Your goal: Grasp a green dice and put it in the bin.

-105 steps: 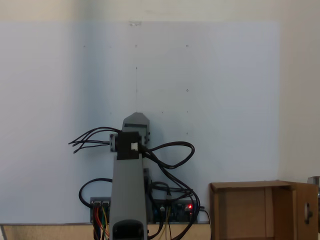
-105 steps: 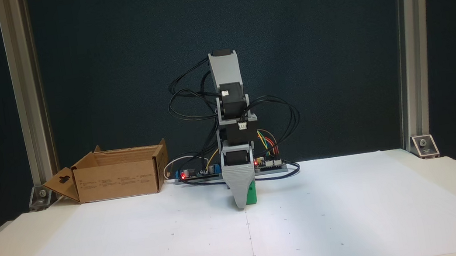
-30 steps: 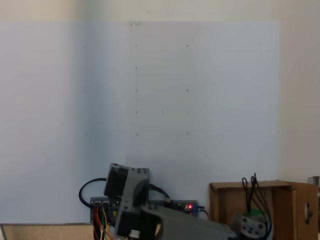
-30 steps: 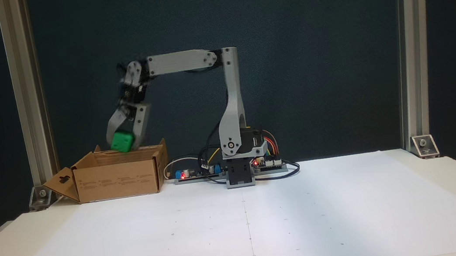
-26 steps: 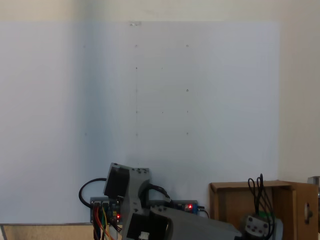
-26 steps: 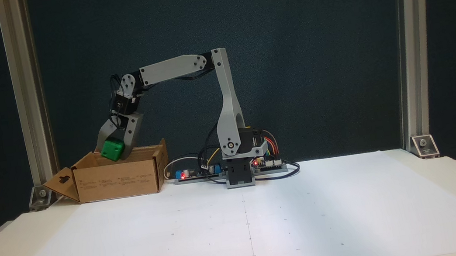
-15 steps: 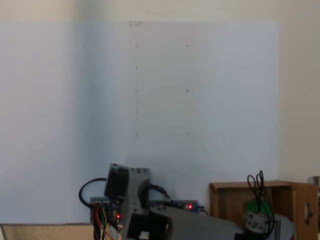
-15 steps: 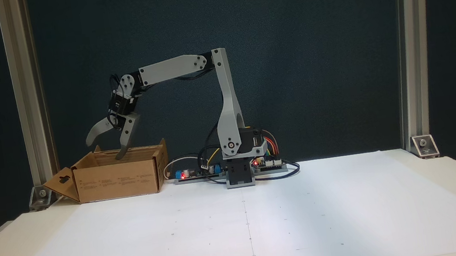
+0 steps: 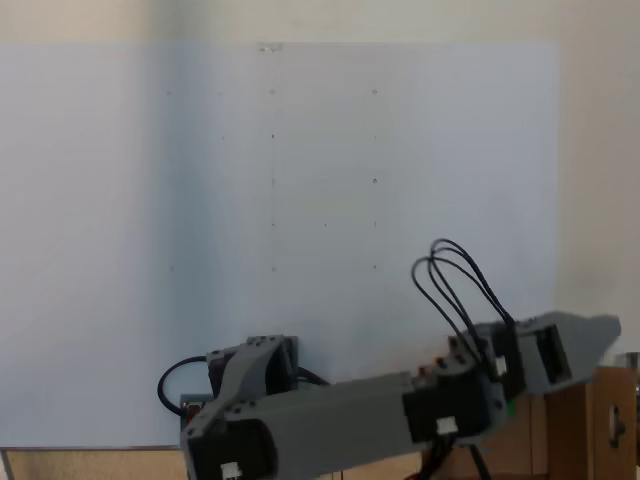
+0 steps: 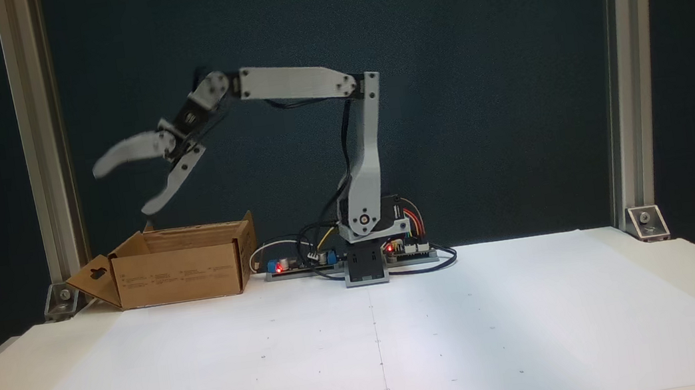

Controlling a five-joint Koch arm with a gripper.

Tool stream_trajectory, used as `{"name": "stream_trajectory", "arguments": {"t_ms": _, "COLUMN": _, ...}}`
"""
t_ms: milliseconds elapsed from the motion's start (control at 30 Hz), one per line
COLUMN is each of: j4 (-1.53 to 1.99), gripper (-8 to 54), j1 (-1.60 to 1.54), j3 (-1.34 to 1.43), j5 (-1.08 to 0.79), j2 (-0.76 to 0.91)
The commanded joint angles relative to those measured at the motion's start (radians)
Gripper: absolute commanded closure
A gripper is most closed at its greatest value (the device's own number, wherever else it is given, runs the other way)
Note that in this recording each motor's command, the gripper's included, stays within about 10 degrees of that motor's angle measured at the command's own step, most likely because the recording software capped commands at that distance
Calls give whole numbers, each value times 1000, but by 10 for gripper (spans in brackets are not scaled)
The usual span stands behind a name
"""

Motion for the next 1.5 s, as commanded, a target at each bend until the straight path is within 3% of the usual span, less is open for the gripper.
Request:
{"name": "stream_trajectory", "arguments": {"t_ms": 0, "j4": -48, "gripper": 37, "j1": -126, "j3": -26, "j5": 86, "j2": 61}}
{"name": "stream_trajectory", "arguments": {"t_ms": 600, "j4": -98, "gripper": 16, "j1": -1115, "j3": 78, "j5": 106, "j2": 227}}
{"name": "stream_trajectory", "arguments": {"t_ms": 967, "j4": -454, "gripper": 34, "j1": -1186, "j3": 594, "j5": 106, "j2": 436}}
{"name": "stream_trajectory", "arguments": {"t_ms": 1467, "j4": -853, "gripper": 30, "j1": -1190, "j3": 614, "j5": 104, "j2": 557}}
